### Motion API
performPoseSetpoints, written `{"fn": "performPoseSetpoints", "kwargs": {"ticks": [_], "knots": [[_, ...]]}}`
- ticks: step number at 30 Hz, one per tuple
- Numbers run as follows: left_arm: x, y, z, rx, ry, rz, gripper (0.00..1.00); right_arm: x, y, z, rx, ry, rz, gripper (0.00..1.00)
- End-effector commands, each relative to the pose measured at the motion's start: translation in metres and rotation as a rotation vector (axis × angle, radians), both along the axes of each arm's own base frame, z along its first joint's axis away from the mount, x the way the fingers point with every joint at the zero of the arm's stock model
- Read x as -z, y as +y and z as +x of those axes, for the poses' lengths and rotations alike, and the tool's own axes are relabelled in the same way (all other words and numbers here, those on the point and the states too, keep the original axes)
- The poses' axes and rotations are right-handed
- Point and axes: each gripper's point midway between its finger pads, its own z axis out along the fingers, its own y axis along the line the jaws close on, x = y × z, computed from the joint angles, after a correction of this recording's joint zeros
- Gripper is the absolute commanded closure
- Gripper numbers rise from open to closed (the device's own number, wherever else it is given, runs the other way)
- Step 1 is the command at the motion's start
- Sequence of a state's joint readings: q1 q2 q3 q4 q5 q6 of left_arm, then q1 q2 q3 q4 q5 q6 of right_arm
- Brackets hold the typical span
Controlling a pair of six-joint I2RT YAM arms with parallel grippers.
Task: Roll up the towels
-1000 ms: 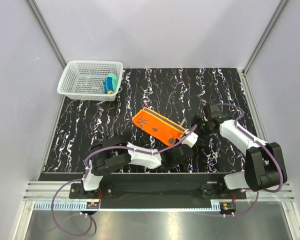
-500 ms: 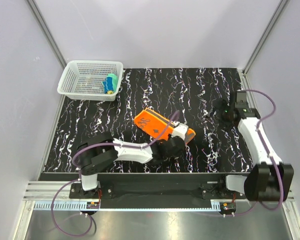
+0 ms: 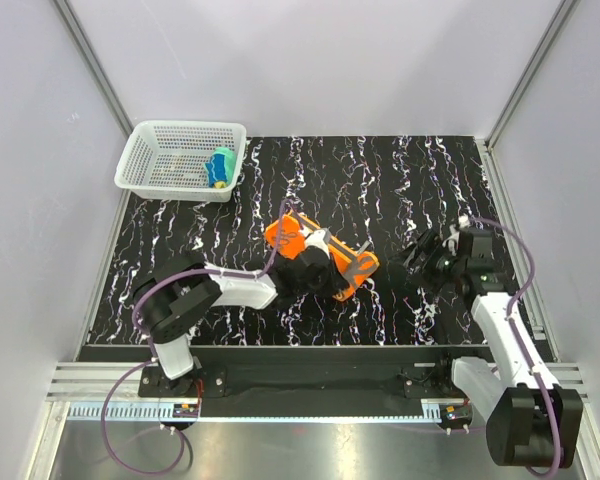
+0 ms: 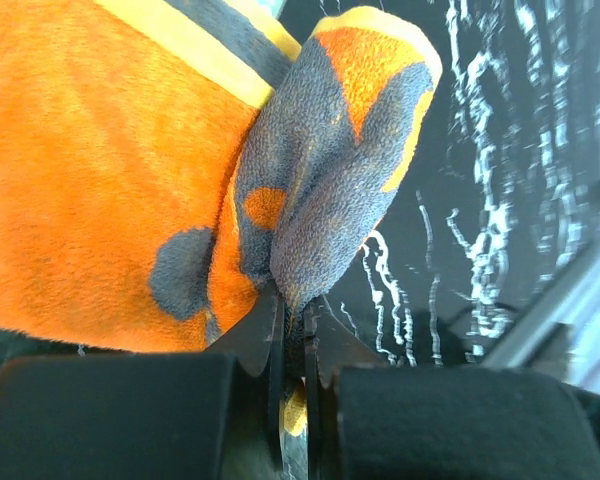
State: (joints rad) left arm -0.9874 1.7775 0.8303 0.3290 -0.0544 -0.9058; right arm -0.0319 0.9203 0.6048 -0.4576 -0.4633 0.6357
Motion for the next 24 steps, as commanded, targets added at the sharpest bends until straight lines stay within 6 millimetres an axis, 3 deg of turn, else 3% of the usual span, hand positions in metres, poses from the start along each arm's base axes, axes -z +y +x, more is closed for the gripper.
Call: {"fn": "performPoseSetpoints", "kwargs": {"ticks": [1, 8, 15, 23, 24], "knots": [[-0.036, -0.01, 0.001, -0.001, 0.07, -0.197, 1.0, -0.017, 0.03, -0.002, -0.086, -0.101, 0.201, 0.15], [-0.025, -0.011, 0.003, -0.007, 0.197, -0.273, 1.0, 0.009, 0.038, -0.004, -0.092, -0.079, 0.277, 0.16], [0.0, -0.015, 0.002, -0.002, 0.337, -0.335, 1.0, 0.035, 0.045, 0.003, -0.099, -0.055, 0.251, 0.17], [0.004, -0.029, 0.0, 0.04, 0.434, -0.434, 1.0, 0.08, 0.062, 0.005, -0.102, 0.073, 0.107, 0.2], [-0.004, -0.032, 0.0, 0.046, 0.443, -0.486, 1.0, 0.084, 0.062, 0.005, -0.095, 0.085, 0.1, 0.2]]}}
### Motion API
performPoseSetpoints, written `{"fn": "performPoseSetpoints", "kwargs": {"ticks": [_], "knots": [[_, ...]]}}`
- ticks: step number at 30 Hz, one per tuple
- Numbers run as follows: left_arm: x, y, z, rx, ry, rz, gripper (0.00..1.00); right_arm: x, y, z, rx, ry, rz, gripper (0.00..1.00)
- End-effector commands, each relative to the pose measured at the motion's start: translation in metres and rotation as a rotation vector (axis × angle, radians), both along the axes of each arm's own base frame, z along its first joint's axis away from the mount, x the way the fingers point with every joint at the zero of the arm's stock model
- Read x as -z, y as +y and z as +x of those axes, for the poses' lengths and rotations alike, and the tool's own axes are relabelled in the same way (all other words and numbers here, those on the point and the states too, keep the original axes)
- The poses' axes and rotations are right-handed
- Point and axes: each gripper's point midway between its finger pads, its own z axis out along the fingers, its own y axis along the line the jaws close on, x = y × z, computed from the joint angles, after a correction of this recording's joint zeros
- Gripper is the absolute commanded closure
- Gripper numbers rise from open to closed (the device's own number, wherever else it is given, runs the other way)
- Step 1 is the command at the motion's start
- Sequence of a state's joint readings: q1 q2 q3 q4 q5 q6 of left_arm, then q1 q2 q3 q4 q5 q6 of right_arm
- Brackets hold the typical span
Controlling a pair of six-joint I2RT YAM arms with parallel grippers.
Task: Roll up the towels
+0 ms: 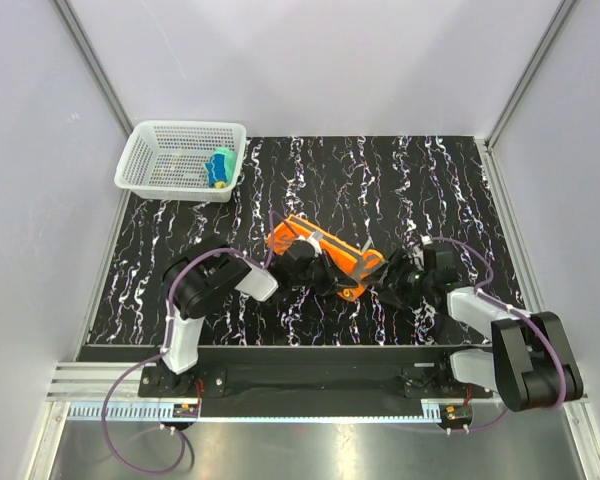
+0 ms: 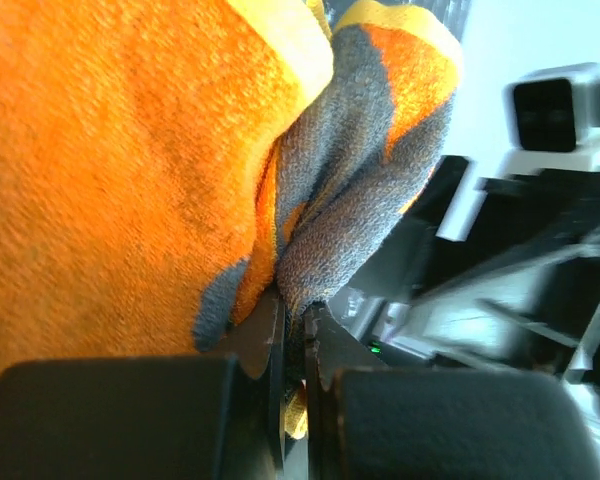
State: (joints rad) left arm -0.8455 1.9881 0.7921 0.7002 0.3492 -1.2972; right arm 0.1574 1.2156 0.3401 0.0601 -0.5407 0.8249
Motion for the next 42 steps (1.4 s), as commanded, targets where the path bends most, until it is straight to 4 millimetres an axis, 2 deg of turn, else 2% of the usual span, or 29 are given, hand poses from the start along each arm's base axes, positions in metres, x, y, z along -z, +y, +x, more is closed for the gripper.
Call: {"fn": "performPoseSetpoints", "kwargs": {"ticks": [1, 2, 3, 7, 15, 19, 21, 23, 24, 26, 27, 29, 31, 32, 33, 34, 35, 36, 37, 38, 39, 40, 41, 42], "knots": [[-0.013, -0.012, -0.004, 0.034, 0.056, -0.132, 1.0, 0.002, 0.0, 0.023, 0.035, -0.045, -0.074, 0.21], [-0.004, -0.009, -0.006, 0.027, 0.085, -0.134, 1.0, 0.002, 0.001, 0.026, 0.037, -0.059, -0.071, 0.21], [-0.011, -0.01, -0.004, 0.03, 0.073, -0.175, 1.0, 0.003, 0.002, 0.028, 0.041, -0.056, -0.071, 0.21], [-0.006, -0.006, -0.005, 0.014, 0.126, -0.204, 1.0, 0.01, 0.005, 0.036, 0.041, -0.055, -0.078, 0.23], [-0.005, 0.008, -0.001, -0.031, 0.226, -0.257, 1.0, 0.013, 0.006, 0.045, 0.05, -0.068, -0.089, 0.43], [-0.007, 0.008, 0.001, -0.038, 0.265, -0.3, 1.0, 0.01, 0.006, 0.049, 0.053, -0.082, -0.091, 0.51], [-0.005, 0.007, 0.002, -0.036, 0.265, -0.294, 0.99, 0.009, 0.008, 0.049, 0.042, -0.09, -0.087, 0.6], [-0.005, 0.007, 0.002, -0.033, 0.26, -0.28, 0.94, 0.006, 0.01, 0.05, 0.032, -0.101, -0.083, 0.64], [0.0, 0.008, 0.002, -0.035, 0.256, -0.254, 0.81, 0.004, 0.012, 0.049, 0.022, -0.104, -0.082, 0.68], [0.002, 0.009, 0.001, -0.033, 0.26, -0.216, 0.68, 0.002, 0.012, 0.049, 0.019, -0.096, -0.097, 0.79], [0.004, 0.01, 0.0, -0.023, 0.24, -0.194, 0.57, 0.0, 0.012, 0.049, 0.013, -0.097, -0.104, 0.82], [0.0, 0.012, 0.0, -0.013, 0.21, -0.164, 0.5, -0.002, 0.01, 0.048, 0.007, -0.08, -0.132, 0.87], [0.013, 0.019, -0.004, 0.002, 0.18, -0.067, 0.41, -0.006, 0.006, 0.047, 0.008, -0.076, -0.167, 0.88], [0.003, 0.021, -0.002, 0.011, 0.137, -0.043, 0.41, -0.005, 0.002, 0.04, -0.003, -0.042, -0.195, 0.89], [0.024, 0.035, 0.0, 0.005, 0.105, 0.114, 0.4, -0.007, 0.0, 0.039, -0.004, -0.041, -0.212, 0.9], [0.023, 0.041, 0.004, 0.0, 0.064, 0.186, 0.39, -0.011, -0.001, 0.039, -0.006, -0.043, -0.222, 0.9], [0.009, 0.044, 0.008, -0.004, -0.002, 0.242, 0.38, -0.013, -0.003, 0.035, -0.012, -0.026, -0.238, 0.9], [0.017, 0.063, 0.016, -0.029, -0.065, 0.409, 0.38, -0.014, -0.006, 0.034, -0.007, -0.017, -0.254, 0.91], [0.012, 0.065, 0.014, -0.023, -0.117, 0.471, 0.38, -0.018, -0.006, 0.032, -0.011, -0.018, -0.261, 0.91], [0.004, 0.076, 0.012, -0.022, -0.153, 0.547, 0.38, -0.019, -0.008, 0.029, -0.02, -0.002, -0.274, 0.91], [-0.002, 0.087, 0.025, -0.06, -0.262, 0.651, 0.38, -0.02, -0.009, 0.028, -0.022, 0.007, -0.282, 0.91], [-0.019, 0.085, 0.033, -0.081, -0.336, 0.697, 0.38, -0.021, -0.009, 0.028, -0.027, 0.013, -0.29, 0.91], [-0.031, 0.078, 0.024, -0.064, -0.411, 0.747, 0.38, -0.023, -0.009, 0.027, -0.039, 0.023, -0.298, 0.91], [-0.036, 0.094, 0.03, -0.104, -0.487, 0.877, 0.38, -0.021, -0.008, 0.025, -0.046, 0.039, -0.308, 0.91]]}}
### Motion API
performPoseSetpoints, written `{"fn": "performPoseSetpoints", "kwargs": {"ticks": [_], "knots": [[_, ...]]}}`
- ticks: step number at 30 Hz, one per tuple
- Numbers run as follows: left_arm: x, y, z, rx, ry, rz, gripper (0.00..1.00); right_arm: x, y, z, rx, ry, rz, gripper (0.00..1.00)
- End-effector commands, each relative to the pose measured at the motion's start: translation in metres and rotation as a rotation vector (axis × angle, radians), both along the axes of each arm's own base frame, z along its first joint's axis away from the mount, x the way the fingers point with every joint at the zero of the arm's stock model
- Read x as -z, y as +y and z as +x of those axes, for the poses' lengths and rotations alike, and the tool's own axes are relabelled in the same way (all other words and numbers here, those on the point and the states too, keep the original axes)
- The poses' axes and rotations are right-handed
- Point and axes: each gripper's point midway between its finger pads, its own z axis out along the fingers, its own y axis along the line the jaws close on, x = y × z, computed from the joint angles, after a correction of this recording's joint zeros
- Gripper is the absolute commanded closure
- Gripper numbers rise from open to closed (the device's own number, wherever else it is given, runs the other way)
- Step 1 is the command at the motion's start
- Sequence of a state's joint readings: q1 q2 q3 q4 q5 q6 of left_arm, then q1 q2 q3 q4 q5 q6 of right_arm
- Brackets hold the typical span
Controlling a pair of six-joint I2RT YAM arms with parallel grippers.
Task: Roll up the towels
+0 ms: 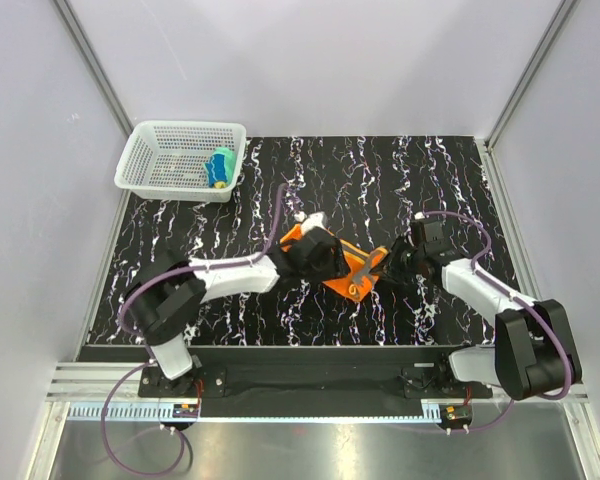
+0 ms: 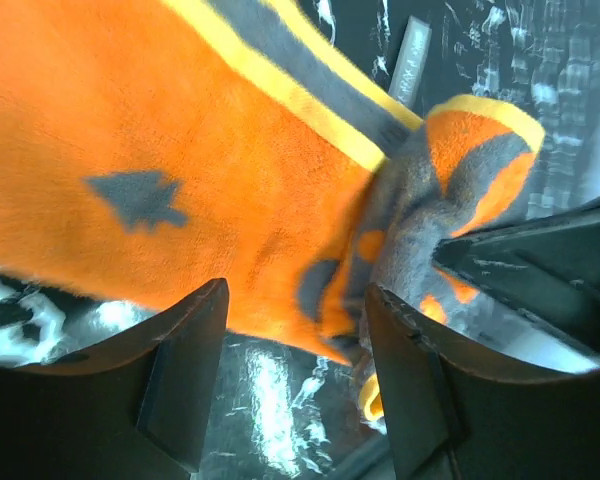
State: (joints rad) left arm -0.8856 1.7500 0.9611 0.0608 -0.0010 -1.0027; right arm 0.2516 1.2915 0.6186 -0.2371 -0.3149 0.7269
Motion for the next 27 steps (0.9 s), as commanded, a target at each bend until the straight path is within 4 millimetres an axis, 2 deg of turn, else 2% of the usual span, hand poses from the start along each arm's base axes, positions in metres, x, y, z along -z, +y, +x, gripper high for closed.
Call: {"fn": "performPoseSetpoints", "kwargs": {"ticks": [1, 2, 3, 4, 7, 8, 9, 13, 20, 27], "knots": [[-0.02, 0.048, 0.005, -0.021, -0.305, 0.487, 0.38, -0.001, -0.006, -0.007, -0.03, 0.045, -0.082, 0.92], [-0.025, 0.035, -0.005, 0.015, -0.355, 0.495, 0.38, -0.001, -0.005, -0.009, -0.042, 0.061, -0.091, 0.92], [-0.031, 0.033, -0.004, 0.022, -0.423, 0.531, 0.38, 0.004, -0.005, -0.01, -0.046, 0.082, -0.104, 0.93], [-0.034, 0.02, -0.017, 0.064, -0.465, 0.532, 0.38, 0.006, -0.006, -0.011, -0.048, 0.093, -0.113, 0.93], [-0.045, 0.004, -0.025, 0.086, -0.58, 0.56, 0.38, 0.013, -0.003, -0.014, -0.068, 0.131, -0.128, 0.94], [-0.046, -0.008, -0.036, 0.115, -0.608, 0.562, 0.38, 0.015, -0.003, -0.015, -0.072, 0.139, -0.13, 0.95], [-0.048, -0.015, -0.039, 0.133, -0.644, 0.561, 0.38, 0.016, -0.003, -0.015, -0.072, 0.142, -0.131, 0.95], [-0.04, -0.042, -0.056, 0.209, -0.681, 0.539, 0.34, 0.018, -0.002, -0.018, -0.08, 0.157, -0.134, 0.95], [-0.049, -0.076, -0.076, 0.308, -0.761, 0.451, 0.27, 0.02, -0.001, -0.02, -0.1, 0.169, -0.143, 0.96], [-0.021, -0.089, -0.084, 0.385, -0.724, 0.456, 0.28, 0.016, 0.001, -0.021, -0.107, 0.171, -0.128, 0.96]]}}
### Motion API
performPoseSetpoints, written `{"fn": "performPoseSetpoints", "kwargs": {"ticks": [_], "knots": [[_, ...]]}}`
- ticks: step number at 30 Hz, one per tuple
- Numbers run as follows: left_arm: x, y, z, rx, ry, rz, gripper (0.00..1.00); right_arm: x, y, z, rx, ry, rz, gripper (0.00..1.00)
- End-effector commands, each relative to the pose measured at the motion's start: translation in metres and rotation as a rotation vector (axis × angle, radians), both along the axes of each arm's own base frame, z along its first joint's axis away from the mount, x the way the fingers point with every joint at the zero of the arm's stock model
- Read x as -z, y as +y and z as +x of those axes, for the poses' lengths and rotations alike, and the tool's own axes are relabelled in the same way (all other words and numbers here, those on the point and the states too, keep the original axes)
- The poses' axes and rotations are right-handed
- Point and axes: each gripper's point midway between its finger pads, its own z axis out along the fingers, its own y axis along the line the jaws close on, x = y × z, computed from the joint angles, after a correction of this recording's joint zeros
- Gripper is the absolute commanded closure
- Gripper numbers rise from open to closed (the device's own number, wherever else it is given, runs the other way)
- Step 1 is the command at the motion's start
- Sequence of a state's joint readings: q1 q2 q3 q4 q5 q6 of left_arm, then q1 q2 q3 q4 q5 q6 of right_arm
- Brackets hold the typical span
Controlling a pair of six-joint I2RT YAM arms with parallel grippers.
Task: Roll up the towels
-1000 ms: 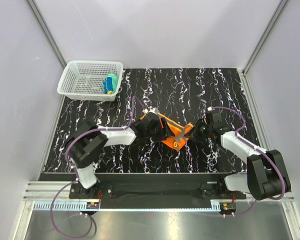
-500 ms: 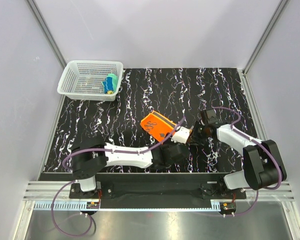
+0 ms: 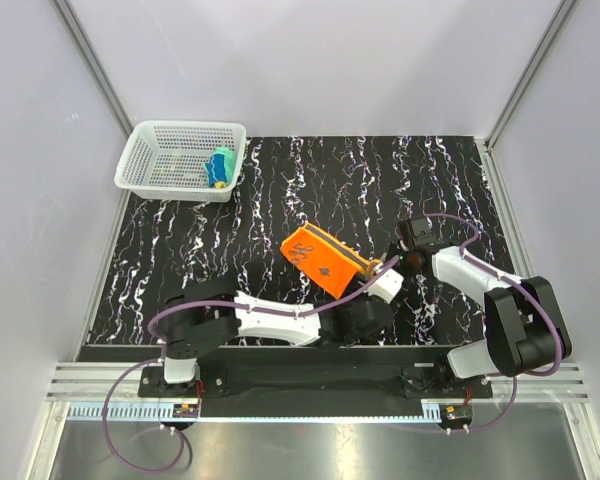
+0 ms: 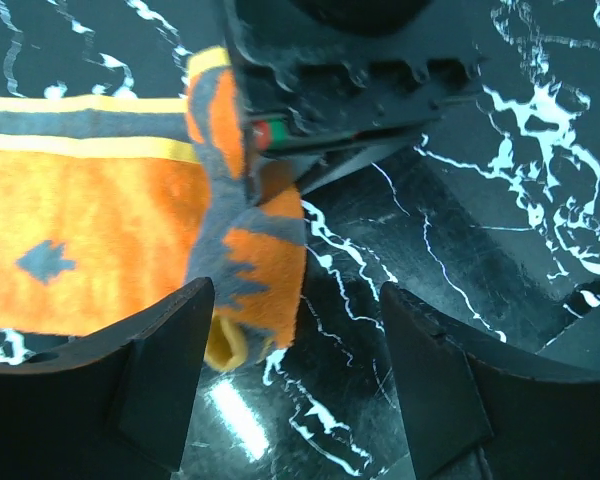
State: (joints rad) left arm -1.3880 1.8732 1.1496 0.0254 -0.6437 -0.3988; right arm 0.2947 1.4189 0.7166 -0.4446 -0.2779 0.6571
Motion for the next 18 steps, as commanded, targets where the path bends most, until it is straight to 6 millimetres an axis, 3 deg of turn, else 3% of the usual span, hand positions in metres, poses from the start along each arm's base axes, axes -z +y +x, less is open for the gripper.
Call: {"fn": "performPoseSetpoints", "kwargs": {"ticks": [1, 9, 13, 14, 16, 17, 18], "knots": [[0.002, -0.017, 0.0, 0.024, 0.0, -0.037, 0.29, -0.011, 0.004, 0.003, -0.029, -0.017, -0.002, 0.96], [0.03, -0.014, 0.006, -0.018, 0.046, -0.006, 0.36, -0.015, 0.006, -0.002, -0.038, -0.011, 0.016, 0.95], [0.04, -0.009, 0.016, -0.047, 0.066, 0.0, 0.6, -0.016, 0.007, -0.006, -0.038, -0.004, 0.026, 0.96], [0.042, -0.007, 0.017, -0.05, 0.074, 0.004, 0.71, -0.016, 0.007, -0.006, -0.038, -0.005, 0.026, 0.95], [0.046, -0.002, 0.022, -0.067, 0.084, 0.004, 0.81, -0.018, 0.007, -0.008, -0.04, -0.005, 0.032, 0.96], [0.046, -0.001, 0.024, -0.072, 0.088, -0.004, 0.92, -0.019, 0.007, -0.008, -0.041, -0.005, 0.033, 0.95], [0.047, -0.001, 0.023, -0.065, 0.099, -0.01, 0.95, -0.02, 0.007, -0.009, -0.042, -0.007, 0.032, 0.95]]}}
